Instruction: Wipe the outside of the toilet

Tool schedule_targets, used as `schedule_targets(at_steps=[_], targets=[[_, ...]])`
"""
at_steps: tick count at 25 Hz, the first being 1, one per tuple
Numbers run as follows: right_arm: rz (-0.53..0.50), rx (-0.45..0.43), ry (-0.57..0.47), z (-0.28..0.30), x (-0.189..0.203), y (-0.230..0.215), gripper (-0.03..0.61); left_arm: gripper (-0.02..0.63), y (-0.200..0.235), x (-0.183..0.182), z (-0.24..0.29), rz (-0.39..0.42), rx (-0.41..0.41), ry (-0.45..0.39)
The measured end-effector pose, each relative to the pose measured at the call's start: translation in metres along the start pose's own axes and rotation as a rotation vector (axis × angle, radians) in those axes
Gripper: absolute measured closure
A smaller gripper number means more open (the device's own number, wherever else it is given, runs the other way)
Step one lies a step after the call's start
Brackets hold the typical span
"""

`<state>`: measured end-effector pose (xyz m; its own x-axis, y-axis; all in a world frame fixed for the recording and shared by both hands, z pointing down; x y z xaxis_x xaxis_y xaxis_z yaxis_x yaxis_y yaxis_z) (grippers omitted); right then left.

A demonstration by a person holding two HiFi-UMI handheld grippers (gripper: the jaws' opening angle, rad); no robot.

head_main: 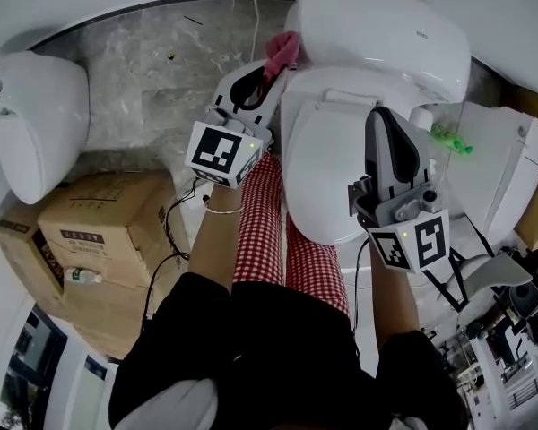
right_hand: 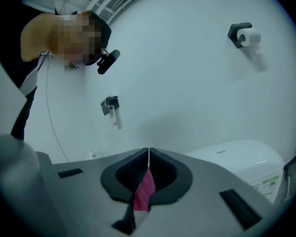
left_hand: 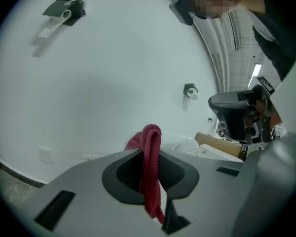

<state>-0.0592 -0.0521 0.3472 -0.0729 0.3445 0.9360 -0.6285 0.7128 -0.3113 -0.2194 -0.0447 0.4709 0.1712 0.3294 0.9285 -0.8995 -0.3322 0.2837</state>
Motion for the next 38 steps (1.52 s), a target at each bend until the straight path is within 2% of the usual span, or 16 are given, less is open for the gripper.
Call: schedule_targets(at_steps=[9, 22, 33, 38], targets=[[0.021, 0.015, -0.012, 0.002, -0.002, -0.004, 0.555, 0.561, -0.007, -0.01, 0.007, -0.025, 0.04, -0.027], [0.043, 0.052, 0.007, 0.001, 0.007, -0.009, 0.555, 0.561, 0.037, 0.022, 0.038, -0.016, -0.047, 0.077], [0.08, 0.063, 0.008, 0.01, 0.012, -0.019, 0.555, 0.561, 0.056, 0.05, 0.044, -0.051, -0.095, 0.114], [0.076, 0.065, 0.015, 0.016, 0.013, -0.022, 0.555, 0.561, 0.061, 0.067, 0.049, -0.093, -0.112, 0.132]])
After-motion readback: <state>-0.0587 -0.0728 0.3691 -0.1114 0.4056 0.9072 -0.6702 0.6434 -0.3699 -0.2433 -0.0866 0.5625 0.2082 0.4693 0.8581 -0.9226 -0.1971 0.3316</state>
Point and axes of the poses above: the fingertips, and each gripper's own axes: z forward along the fingers, y to its left, x out of its underside, the point moved 4 cm from there along -z, backward along the fingers, and after that the axes turned 1 degree about x, right-handed, at the moved point
